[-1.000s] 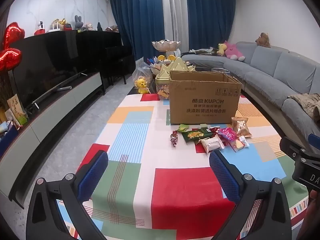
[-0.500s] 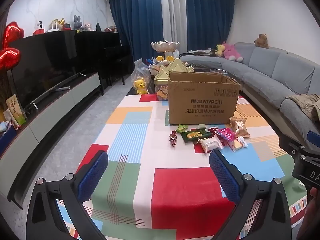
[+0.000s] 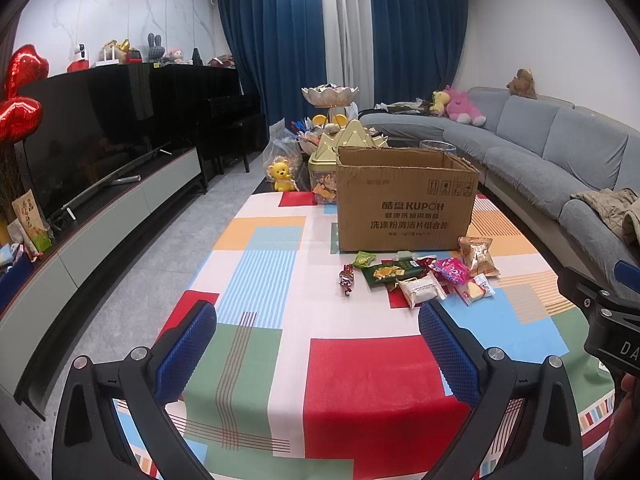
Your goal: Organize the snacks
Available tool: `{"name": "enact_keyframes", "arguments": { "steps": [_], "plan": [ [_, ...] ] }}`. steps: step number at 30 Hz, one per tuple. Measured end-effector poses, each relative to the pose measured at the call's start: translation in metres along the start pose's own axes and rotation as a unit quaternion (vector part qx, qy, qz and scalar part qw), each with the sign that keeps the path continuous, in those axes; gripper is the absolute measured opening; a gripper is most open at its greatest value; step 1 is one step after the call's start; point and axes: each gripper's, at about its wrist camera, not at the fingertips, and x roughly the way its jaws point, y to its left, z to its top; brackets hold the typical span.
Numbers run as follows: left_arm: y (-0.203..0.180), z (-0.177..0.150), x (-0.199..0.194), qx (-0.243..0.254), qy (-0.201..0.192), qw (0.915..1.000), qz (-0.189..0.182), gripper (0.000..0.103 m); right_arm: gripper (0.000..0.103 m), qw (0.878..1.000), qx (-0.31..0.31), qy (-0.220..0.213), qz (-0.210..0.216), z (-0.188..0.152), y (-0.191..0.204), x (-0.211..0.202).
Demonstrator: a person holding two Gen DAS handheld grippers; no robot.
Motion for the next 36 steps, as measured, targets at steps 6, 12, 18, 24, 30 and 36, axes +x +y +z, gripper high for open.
{"name": "enact_keyframes", "arguments": {
  "steps": [6, 12, 18, 24, 30, 36],
  "plan": [
    [0.0003, 0.0003, -0.0004, 0.0, 0.0, 1.0, 0.0, 0.103, 0.103, 1.0, 0.0, -0.004, 0.0, 0.0026, -0.0005, -0.0037],
    [0.0002, -0.0004, -0.0005, 0.0, -0.001, 1.0, -0.001, 0.103, 0.102, 1.0, 0.0, -0.005, 0.0, 0.0028, -0.0002, -0.0044],
    [-0.0005, 0.0029, -0.0016, 0.0, 0.001, 1.0, -0.008, 0.103, 0.103, 1.0, 0.001, -0.008, 0.0, 0.0028, -0.001, -0.0049],
    [-0.0013, 0.0065, -0.0047, 0.001, 0.0, 1.0, -0.01, 0.103, 0.102, 1.0, 0.002, -0.01, 0.0, 0.0035, -0.0022, -0.0065],
    [-0.0008, 0.0061, -0.0047, -0.001, 0.0, 0.9999, -0.013, 0.103, 0.103, 1.0, 0.002, -0.011, -0.001, 0.0036, -0.0014, -0.0066],
    [0.0005, 0.0041, -0.0012, -0.002, 0.003, 0.9999, -0.015, 0.103, 0.103, 1.0, 0.002, -0.011, 0.0, 0.0038, -0.0018, -0.0067]
  ]
}}
